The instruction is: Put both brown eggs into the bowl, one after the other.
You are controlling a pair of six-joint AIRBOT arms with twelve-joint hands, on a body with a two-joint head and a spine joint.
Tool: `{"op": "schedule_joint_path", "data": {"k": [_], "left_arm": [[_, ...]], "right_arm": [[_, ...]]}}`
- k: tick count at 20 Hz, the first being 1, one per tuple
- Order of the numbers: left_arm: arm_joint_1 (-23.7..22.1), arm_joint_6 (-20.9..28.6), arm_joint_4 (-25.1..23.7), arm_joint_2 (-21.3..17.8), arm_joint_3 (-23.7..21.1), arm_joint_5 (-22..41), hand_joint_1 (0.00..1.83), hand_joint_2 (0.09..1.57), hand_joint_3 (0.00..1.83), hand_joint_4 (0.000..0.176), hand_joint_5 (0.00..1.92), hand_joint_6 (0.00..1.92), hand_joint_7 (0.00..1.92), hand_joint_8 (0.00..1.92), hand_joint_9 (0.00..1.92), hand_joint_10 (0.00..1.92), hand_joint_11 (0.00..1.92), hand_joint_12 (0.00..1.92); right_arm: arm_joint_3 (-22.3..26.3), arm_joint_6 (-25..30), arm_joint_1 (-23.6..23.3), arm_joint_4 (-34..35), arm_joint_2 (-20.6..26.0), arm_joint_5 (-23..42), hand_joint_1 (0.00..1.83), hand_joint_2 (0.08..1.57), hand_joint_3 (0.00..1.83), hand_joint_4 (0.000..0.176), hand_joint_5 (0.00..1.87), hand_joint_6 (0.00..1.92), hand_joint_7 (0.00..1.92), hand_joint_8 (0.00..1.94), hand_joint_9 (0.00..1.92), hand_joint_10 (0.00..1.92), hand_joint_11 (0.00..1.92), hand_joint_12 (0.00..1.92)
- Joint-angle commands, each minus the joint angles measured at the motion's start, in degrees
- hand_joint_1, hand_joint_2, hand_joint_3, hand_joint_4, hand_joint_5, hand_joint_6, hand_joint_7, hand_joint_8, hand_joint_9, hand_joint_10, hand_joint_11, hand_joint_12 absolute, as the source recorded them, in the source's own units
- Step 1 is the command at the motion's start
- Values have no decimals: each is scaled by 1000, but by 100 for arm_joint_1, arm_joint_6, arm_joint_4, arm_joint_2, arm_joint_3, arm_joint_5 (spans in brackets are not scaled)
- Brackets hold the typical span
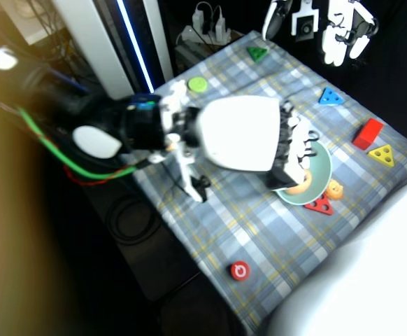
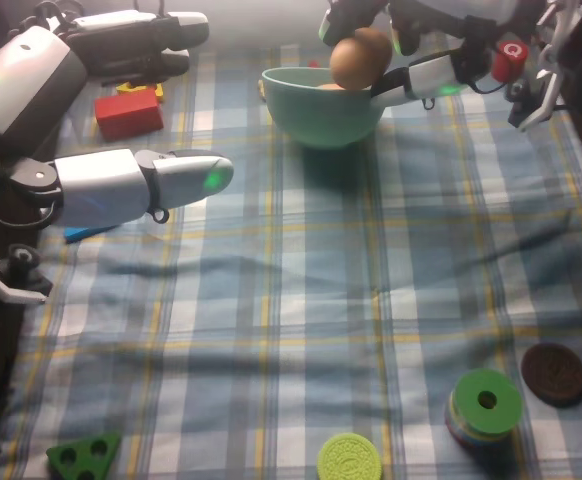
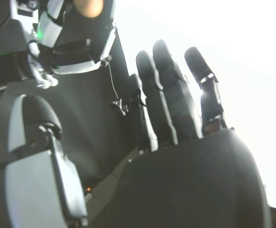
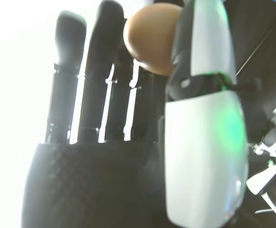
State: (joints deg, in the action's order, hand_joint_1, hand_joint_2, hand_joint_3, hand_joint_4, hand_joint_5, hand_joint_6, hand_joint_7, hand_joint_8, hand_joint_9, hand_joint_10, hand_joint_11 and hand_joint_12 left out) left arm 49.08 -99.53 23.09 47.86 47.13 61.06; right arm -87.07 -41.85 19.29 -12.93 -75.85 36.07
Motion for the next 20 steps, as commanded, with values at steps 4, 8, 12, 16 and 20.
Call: {"op": "schedule_joint_path", "data": {"k": [4, 8, 12, 16, 20], "left_arm": [[-89, 116, -193, 24, 22, 581, 822, 864, 0, 71, 599, 2, 710, 1, 694, 45, 0, 1161], [-69, 215, -192, 15, 24, 623, 806, 882, 4, 70, 595, 0, 705, 0, 696, 48, 0, 1137], [-69, 228, -191, 19, 24, 631, 813, 889, 3, 54, 610, 2, 719, 2, 696, 60, 0, 1163], [-68, 254, -190, 19, 24, 655, 819, 895, 3, 62, 606, 0, 729, 2, 689, 66, 0, 1163], [-41, 297, -167, 12, 24, 688, 803, 917, 4, 66, 600, 0, 718, 1, 675, 72, 0, 1103]], "right_arm": [[-63, 3, -86, 109, 29, 447, 1276, 1009, 0, 0, 1123, 794, 1493, 7, 1351, 242, 888, 1189], [9, 3, -67, 108, 32, 447, 1290, 1029, 0, 0, 1073, 904, 1438, 41, 1117, 485, 758, 1074], [79, 3, 35, 85, 31, 448, 1267, 1021, 0, 0, 1094, 845, 1444, 71, 1038, 295, 128, 1203], [139, 3, 45, 80, 29, 451, 1051, 947, 0, 166, 289, 2, 301, 0, 327, 0, 7, 912], [204, 4, 45, 85, 56, 474, 1051, 902, 0, 176, 58, 1, 150, 1, 194, 8, 0, 684]]}}
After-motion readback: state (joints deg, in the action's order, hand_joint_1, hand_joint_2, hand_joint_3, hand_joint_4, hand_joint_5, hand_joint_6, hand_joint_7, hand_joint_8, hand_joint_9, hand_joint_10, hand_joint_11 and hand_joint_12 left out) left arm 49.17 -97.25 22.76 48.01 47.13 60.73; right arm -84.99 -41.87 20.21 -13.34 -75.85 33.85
